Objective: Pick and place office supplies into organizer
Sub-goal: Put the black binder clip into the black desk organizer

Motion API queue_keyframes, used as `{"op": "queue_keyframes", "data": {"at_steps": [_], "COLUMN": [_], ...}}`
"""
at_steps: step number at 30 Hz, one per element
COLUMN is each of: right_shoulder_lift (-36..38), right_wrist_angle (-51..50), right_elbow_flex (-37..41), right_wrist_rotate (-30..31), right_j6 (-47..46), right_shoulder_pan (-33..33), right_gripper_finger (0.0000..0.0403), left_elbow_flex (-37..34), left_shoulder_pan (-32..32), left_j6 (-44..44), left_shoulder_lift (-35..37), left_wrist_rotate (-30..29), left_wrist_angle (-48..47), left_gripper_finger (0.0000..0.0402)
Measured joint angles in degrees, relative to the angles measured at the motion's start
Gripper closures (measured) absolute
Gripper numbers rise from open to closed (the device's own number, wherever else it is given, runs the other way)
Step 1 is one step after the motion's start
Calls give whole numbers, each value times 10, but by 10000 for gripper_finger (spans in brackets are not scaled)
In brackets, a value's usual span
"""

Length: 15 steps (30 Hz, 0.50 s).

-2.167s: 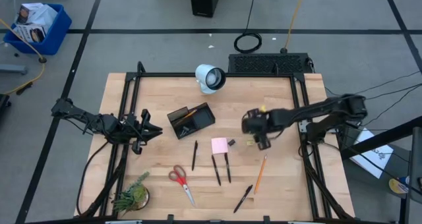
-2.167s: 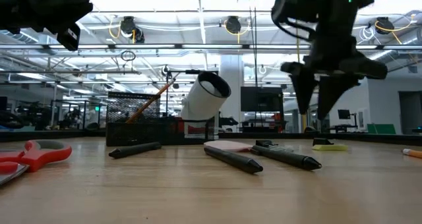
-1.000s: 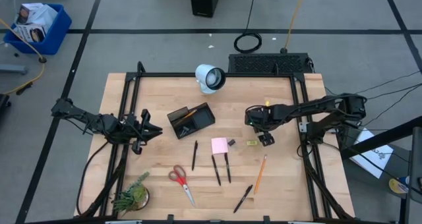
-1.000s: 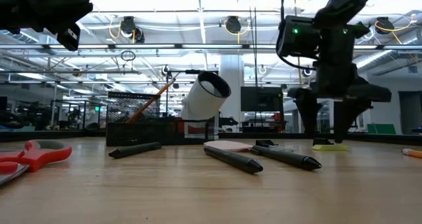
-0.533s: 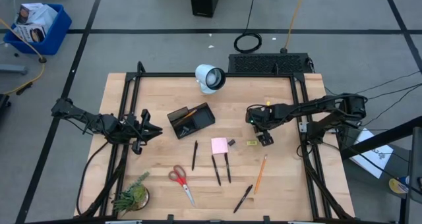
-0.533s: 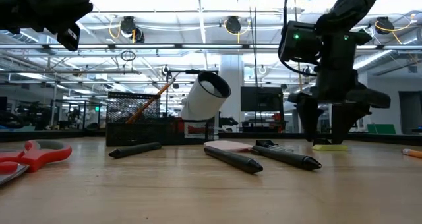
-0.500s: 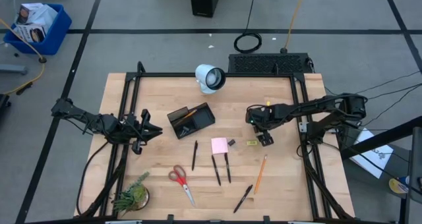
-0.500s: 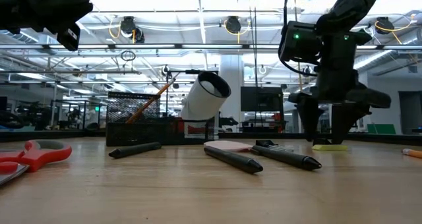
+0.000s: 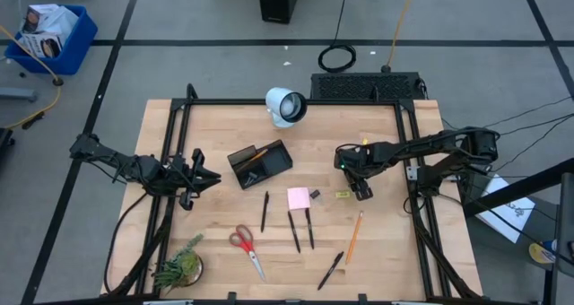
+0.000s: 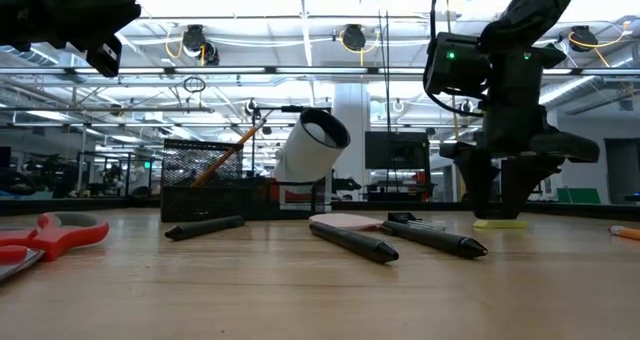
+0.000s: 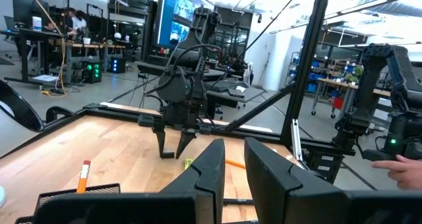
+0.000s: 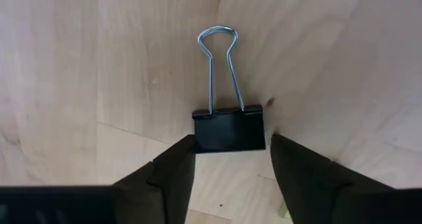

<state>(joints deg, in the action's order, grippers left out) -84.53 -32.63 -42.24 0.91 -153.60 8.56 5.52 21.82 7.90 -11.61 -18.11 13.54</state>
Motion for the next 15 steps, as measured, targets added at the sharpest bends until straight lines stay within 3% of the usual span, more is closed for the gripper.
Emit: {"op": "queue_keyframes", "data": {"at_steps": [15], "right_shoulder_lift": [0], "right_wrist_angle": [4], "right_elbow_flex": [0], "right_wrist_rotate": [5], "right_j6": [21], "right_shoulder_pan": [0], "right_gripper_finger": [247], "left_elbow_flex": [0], "left_shoulder_pan": [0], "left_j6": [0], "left_shoulder_lift": [0], "left_wrist_rotate": [0], "left_wrist_angle": [0], "left_gripper_finger": [339]}}
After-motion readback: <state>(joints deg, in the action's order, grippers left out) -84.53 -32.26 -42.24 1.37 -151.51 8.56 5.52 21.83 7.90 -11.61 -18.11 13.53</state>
